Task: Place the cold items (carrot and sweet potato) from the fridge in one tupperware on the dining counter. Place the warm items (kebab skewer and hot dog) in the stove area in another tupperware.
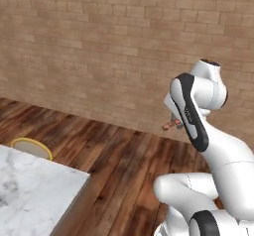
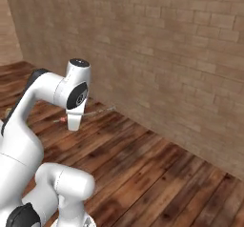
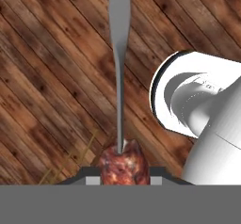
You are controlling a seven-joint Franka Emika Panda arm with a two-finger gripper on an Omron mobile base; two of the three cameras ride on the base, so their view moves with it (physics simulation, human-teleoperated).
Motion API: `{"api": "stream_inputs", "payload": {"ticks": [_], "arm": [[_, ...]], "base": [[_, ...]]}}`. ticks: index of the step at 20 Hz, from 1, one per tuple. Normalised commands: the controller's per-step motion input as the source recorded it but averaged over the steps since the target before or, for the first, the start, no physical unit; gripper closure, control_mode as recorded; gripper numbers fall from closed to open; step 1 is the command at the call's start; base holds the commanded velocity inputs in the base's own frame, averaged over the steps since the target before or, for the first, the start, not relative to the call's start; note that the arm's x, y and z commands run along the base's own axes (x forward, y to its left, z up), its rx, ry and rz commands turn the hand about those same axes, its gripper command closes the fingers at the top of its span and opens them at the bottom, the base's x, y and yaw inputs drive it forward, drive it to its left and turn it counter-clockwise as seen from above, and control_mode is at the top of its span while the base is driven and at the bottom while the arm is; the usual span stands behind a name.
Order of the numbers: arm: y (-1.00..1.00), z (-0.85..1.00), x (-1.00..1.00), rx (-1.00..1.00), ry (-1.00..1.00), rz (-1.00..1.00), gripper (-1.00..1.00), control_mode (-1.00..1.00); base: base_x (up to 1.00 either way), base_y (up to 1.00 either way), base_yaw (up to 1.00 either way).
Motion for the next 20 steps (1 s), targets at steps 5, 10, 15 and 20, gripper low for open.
{"api": "stream_inputs", "payload": {"ticks": [5,10,15,20], "arm": [[0.0,0.0,0.0,0.0,0.0,0.0,1.0,1.0],[0.0,0.0,0.0,0.0,0.0,0.0,1.0,1.0],[0.0,0.0,0.0,0.0,0.0,0.0,1.0,1.0],[0.0,0.0,0.0,0.0,0.0,0.0,1.0,1.0]], "base": [[0.91,-0.5,0.49],[0.9,-0.5,0.49],[0.89,-0.5,0.5],[0.9,-0.5,0.5]]}}
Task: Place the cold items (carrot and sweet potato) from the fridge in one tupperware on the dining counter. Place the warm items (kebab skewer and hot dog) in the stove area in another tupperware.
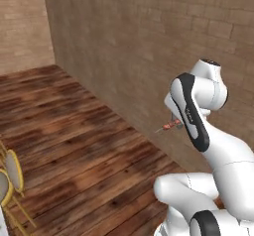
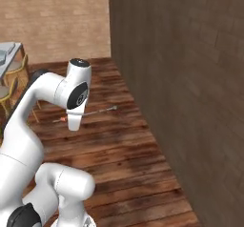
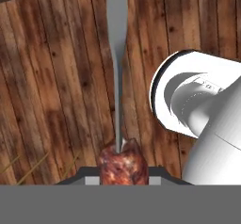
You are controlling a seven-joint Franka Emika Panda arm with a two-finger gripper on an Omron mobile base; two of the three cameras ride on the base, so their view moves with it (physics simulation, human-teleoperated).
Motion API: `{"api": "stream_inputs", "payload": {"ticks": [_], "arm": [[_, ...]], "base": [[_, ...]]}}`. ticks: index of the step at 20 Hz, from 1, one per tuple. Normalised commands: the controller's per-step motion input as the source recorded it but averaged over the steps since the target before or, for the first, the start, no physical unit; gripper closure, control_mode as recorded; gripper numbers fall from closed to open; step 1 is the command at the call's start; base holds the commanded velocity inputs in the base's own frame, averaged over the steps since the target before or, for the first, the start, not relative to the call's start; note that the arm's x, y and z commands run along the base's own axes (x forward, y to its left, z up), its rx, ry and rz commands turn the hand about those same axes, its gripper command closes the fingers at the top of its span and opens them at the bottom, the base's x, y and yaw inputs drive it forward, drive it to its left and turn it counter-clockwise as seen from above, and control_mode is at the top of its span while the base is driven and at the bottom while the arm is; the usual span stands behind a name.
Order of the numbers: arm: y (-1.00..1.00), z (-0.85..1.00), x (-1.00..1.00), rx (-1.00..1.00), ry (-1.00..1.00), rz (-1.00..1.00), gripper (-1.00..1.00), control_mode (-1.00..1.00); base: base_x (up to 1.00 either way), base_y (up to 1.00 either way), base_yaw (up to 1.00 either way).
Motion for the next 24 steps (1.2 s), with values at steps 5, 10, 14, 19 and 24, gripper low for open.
{"api": "stream_inputs", "payload": {"ticks": [5,10,14,19,24], "arm": [[0.0,0.0,0.0,0.0,0.0,0.0,1.0,1.0],[0.0,0.0,0.0,0.0,0.0,0.0,1.0,1.0],[0.0,0.0,0.0,0.0,0.0,0.0,1.0,1.0],[0.0,0.0,0.0,0.0,0.0,0.0,1.0,1.0],[0.0,0.0,0.0,0.0,0.0,0.0,1.0,1.0]], "base": [[0.92,-0.48,0.5],[0.94,-0.49,0.49],[0.99,-0.51,0.47],[1.0,-0.46,0.44],[1.0,-0.43,0.44]]}}
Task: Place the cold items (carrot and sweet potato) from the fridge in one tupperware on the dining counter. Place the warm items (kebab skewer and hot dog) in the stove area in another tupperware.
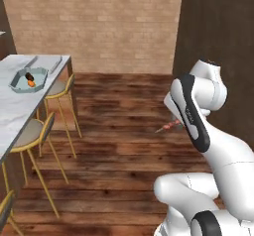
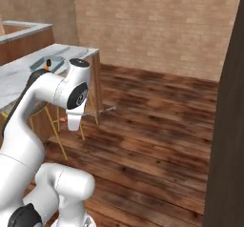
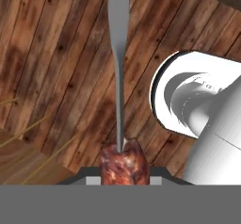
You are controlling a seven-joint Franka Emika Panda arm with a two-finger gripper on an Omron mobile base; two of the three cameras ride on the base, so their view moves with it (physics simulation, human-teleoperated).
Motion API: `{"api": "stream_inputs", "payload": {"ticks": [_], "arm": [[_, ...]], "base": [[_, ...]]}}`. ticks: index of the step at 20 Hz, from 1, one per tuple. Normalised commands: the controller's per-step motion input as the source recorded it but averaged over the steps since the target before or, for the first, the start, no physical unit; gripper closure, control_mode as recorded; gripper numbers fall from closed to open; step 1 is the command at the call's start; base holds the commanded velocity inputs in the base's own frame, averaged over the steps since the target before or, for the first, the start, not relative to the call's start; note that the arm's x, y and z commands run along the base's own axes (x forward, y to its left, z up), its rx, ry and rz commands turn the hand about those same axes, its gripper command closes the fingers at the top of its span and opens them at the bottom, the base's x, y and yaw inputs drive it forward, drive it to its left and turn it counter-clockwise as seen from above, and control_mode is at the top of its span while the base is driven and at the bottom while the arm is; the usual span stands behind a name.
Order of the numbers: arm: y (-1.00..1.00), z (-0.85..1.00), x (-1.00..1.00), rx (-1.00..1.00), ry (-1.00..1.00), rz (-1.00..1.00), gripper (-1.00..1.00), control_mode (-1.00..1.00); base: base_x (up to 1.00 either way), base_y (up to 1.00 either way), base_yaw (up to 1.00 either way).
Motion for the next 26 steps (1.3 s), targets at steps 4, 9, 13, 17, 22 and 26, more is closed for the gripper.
{"api": "stream_inputs", "payload": {"ticks": [4,9,13,17,22,26], "arm": [[0.0,0.0,0.0,0.0,0.0,0.0,1.0,1.0],[0.0,0.0,0.0,0.0,0.0,0.0,1.0,1.0],[0.0,0.0,0.0,0.0,0.0,0.0,1.0,1.0],[0.0,0.0,0.0,0.0,0.0,0.0,1.0,1.0],[0.0,0.0,0.0,0.0,0.0,0.0,1.0,1.0],[0.0,0.0,0.0,0.0,0.0,0.0,1.0,1.0]], "base": [[1.0,-0.44,0.43],[1.0,-0.47,0.4],[1.0,-0.54,0.38],[1.0,-0.58,0.36],[1.0,-0.6,0.35],[1.0,-0.6,0.35]]}}
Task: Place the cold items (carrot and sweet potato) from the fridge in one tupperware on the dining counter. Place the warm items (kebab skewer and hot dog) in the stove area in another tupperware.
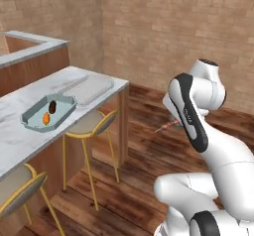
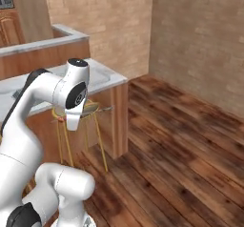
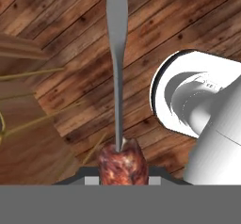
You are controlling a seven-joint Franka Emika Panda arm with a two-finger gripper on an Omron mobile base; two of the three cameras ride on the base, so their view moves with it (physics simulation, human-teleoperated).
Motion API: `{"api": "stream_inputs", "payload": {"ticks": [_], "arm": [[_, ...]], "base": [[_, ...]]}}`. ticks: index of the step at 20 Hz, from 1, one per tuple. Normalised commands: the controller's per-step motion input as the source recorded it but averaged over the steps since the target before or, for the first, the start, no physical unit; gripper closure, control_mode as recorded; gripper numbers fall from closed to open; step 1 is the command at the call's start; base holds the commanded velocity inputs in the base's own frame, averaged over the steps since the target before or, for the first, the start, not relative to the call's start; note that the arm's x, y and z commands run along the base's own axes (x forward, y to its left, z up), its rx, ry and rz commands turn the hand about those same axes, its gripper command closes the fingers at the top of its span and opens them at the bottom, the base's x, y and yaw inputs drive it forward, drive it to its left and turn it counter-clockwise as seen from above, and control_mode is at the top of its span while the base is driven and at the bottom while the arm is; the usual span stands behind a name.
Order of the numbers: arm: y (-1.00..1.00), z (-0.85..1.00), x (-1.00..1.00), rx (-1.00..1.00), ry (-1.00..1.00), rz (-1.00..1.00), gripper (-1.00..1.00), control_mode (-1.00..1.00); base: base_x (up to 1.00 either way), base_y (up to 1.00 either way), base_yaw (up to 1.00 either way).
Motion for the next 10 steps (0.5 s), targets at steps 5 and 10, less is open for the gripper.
{"api": "stream_inputs", "payload": {"ticks": [5,10], "arm": [[0.0,0.0,0.0,0.0,0.0,0.0,1.0,1.0],[0.0,0.0,0.0,0.0,0.0,0.0,1.0,1.0]], "base": [[1.0,-0.52,0.37],[1.0,-0.43,0.42]]}}
